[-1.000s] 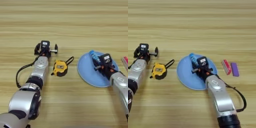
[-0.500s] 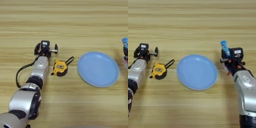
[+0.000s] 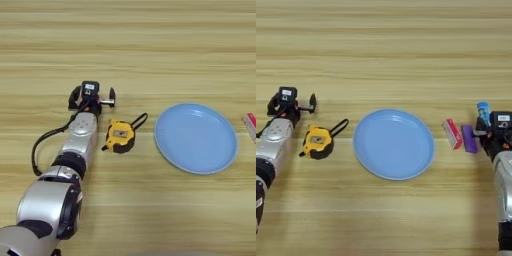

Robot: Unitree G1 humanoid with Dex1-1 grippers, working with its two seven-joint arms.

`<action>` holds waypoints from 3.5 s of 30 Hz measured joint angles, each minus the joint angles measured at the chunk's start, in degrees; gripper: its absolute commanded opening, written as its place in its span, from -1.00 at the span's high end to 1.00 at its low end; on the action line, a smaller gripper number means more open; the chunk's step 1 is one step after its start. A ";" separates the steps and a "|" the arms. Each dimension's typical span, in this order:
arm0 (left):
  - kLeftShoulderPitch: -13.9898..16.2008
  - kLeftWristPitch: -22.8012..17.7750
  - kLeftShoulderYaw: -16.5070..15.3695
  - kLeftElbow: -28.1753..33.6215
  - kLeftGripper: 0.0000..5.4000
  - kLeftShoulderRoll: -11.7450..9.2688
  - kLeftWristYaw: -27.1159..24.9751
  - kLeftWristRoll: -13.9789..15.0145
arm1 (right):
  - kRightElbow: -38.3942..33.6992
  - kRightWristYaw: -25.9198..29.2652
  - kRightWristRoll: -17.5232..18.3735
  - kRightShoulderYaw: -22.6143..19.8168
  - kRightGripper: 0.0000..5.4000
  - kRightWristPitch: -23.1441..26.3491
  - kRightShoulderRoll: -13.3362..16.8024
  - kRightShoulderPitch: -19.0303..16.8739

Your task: Move the objects on the table

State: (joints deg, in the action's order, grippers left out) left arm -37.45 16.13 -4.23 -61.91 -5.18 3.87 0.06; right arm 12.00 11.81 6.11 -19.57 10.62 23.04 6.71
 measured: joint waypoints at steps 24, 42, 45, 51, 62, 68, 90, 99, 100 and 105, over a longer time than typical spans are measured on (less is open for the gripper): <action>0.00 0.00 -0.01 0.00 -1.00 -0.01 0.01 0.00 | 13.08 1.28 -0.27 2.73 0.32 -6.05 1.78 1.85; 0.00 0.00 -0.01 0.00 -1.00 -0.01 0.01 0.00 | 7.84 0.99 1.04 1.51 -0.52 -6.07 1.76 1.82; 0.00 0.00 -0.01 0.00 -1.00 -0.01 0.01 0.00 | 7.83 0.99 1.04 1.45 -0.65 -6.06 1.76 1.62; 0.00 0.00 -0.01 0.00 -1.00 -0.01 0.01 0.00 | 7.91 0.98 1.04 1.43 -0.86 -6.06 1.75 1.59; 0.00 0.01 0.00 0.00 -1.00 -0.01 0.01 0.00 | 2.96 0.83 1.16 1.55 -0.99 -4.83 1.53 0.44; 0.00 0.01 0.00 -0.01 -1.00 -0.02 0.02 -0.01 | -5.67 0.75 1.25 2.30 -0.99 -2.77 0.57 -1.99; 0.00 0.01 0.01 -0.02 -1.00 -0.01 0.06 -0.01 | -16.41 4.91 -1.65 10.03 -0.20 1.15 -0.08 -8.17; 0.00 0.01 0.01 -0.02 -1.00 -0.01 0.06 -0.01 | -12.00 5.10 -2.43 10.39 0.17 1.01 -0.08 -7.83; 0.00 0.01 0.01 -0.02 -1.00 -0.01 0.06 -0.01 | -11.54 5.10 -2.48 10.39 0.19 0.97 -0.08 -7.66; 0.00 0.01 0.01 -0.01 -1.00 -0.01 0.06 -0.01 | -8.99 5.10 -2.51 10.38 0.41 -0.10 -0.08 -7.02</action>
State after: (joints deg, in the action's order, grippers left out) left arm -37.45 16.14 -4.22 -61.92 -5.19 3.93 0.05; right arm 3.02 16.91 3.61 -9.19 10.52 22.96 -0.31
